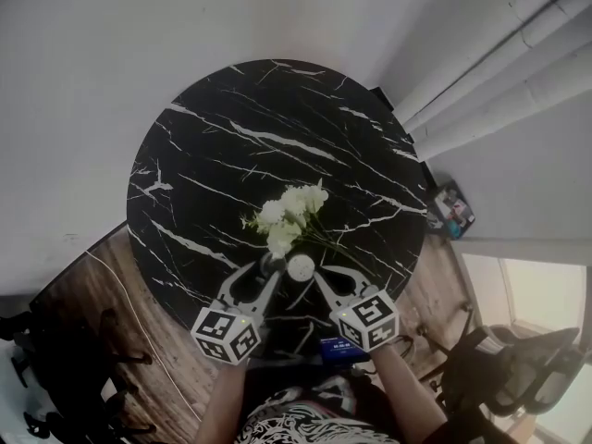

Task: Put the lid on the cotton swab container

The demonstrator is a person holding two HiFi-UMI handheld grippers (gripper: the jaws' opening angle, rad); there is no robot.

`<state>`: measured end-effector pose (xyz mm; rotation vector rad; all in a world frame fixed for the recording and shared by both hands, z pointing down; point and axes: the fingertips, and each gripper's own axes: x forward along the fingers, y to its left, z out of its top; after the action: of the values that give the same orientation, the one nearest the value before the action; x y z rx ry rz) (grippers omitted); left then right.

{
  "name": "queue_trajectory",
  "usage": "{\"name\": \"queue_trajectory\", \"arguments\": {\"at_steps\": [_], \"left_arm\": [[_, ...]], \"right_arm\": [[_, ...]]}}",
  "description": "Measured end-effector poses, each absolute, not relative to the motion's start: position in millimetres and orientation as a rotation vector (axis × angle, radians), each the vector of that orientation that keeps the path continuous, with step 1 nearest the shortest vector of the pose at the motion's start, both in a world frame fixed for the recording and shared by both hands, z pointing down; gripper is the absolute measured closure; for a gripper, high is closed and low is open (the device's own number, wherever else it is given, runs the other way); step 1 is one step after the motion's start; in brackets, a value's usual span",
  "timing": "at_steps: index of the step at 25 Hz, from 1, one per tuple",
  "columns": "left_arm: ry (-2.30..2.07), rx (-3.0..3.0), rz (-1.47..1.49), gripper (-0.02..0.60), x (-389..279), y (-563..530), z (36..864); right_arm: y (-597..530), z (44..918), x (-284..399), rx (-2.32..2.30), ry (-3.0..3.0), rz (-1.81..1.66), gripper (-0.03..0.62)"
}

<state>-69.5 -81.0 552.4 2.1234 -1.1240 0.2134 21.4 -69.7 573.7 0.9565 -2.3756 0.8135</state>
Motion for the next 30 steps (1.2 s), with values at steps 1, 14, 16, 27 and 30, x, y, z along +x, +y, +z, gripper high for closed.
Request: {"name": "queue_trajectory", "arguments": {"at_steps": [1,14,16,27,30], "left_arm": [[-1.121,2.128,0.211,0.425,-69,-81,551],[-1.061,2.159,0.198,0.424,-54,-75,543],[-1.045,2.167,0.192,0.424,-49,-73,542],[-0.997,2.19,0.169,0.423,-40,-73,536],[-0.978,2.211,0.159,0.423,-37,-72,533]], "right_arm": [[-70,574,22,0.959,-2.375,0.821,0.576],[-71,574,22,0.969,-2.38,0.844,0.576],[-71,575,23,0.969,-2.383,0.848,0.576],[-68,581,23,0.964,-2.348,0.847,0.576],[-69,581,24,0.969,-2.351,0.849,0.576]]}}
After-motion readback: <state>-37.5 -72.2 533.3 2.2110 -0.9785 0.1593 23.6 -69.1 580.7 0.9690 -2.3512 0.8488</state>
